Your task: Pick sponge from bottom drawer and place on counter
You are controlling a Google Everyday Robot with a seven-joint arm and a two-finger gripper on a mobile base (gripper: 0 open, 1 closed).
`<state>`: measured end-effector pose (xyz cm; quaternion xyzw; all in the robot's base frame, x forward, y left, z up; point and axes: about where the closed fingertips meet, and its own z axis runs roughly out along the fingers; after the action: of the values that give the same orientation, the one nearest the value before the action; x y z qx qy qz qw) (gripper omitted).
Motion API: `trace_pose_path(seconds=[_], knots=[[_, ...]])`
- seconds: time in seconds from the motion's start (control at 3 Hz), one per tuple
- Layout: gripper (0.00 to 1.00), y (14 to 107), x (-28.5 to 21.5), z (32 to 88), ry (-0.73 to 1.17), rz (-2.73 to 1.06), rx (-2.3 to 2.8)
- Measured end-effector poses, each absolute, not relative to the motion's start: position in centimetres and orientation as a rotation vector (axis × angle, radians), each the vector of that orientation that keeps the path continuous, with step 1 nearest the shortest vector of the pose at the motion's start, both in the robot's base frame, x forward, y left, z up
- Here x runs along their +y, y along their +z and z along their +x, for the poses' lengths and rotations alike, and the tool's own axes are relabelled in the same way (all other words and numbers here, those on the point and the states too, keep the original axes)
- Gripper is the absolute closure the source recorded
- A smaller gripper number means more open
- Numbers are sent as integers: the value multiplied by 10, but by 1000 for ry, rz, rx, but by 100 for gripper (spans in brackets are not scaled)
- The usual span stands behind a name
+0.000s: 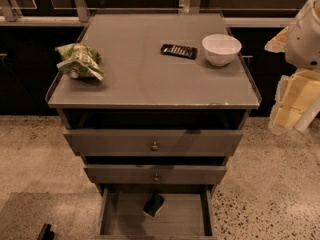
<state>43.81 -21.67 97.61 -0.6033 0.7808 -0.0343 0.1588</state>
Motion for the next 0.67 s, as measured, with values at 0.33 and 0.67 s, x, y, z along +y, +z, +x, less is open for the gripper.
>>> trace_pose_path(seconds=[0.33,0.67], knots=[[0,976,-217,438,-98,-1725,2232],[0,965,-220,432,-110,-1670,2211]])
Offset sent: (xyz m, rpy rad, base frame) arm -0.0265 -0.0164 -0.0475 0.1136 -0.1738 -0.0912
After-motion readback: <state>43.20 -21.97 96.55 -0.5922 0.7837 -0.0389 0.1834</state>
